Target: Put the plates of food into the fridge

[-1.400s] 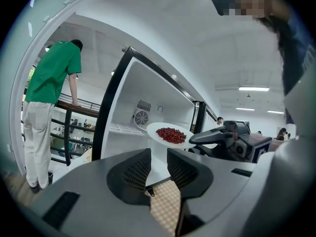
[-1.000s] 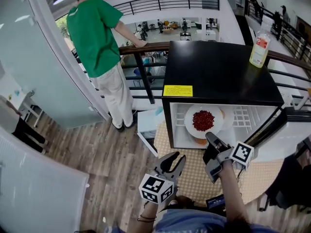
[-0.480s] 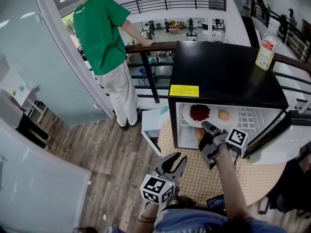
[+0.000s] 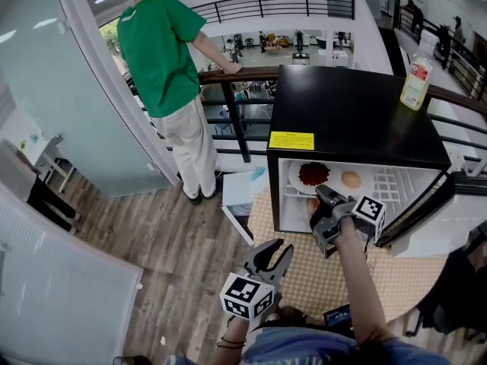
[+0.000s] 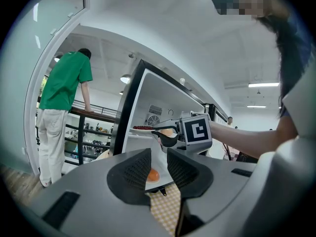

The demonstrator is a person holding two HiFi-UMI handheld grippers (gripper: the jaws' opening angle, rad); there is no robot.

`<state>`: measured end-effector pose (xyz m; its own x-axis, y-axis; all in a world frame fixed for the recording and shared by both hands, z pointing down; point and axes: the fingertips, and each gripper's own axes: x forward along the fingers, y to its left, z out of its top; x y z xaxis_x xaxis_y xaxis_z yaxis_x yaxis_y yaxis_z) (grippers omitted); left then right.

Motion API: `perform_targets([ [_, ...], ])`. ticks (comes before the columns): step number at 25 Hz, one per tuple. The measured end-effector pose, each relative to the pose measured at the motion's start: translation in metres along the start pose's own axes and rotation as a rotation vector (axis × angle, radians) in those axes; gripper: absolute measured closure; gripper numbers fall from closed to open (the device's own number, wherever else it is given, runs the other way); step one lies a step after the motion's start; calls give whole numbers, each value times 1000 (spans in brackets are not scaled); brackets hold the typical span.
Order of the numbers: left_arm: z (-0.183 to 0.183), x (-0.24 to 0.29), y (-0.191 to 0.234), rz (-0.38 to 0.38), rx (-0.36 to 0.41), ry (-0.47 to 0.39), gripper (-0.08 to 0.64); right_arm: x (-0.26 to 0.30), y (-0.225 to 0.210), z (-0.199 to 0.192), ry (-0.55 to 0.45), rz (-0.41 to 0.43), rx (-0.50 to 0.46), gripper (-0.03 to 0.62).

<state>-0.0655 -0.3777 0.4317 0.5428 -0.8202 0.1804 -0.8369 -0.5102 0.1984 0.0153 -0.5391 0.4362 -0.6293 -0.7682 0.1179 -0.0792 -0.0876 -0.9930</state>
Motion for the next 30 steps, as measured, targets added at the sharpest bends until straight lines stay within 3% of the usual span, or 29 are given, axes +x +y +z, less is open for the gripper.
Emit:
perform_targets([
  [8, -3, -10, 6, 18, -9, 0, 462, -12, 10, -12, 19, 45, -42, 469],
  [15, -1, -18, 1, 9, -7, -7, 462, -34, 4, -28, 30, 7, -165, 469],
  [24, -3, -28, -11, -35, 0, -10, 462, -77, 0, -53, 39, -60, -425, 469],
  [30, -8, -39, -19, -76, -1, -6, 462, -106, -10, -80, 70, -76, -509, 480],
])
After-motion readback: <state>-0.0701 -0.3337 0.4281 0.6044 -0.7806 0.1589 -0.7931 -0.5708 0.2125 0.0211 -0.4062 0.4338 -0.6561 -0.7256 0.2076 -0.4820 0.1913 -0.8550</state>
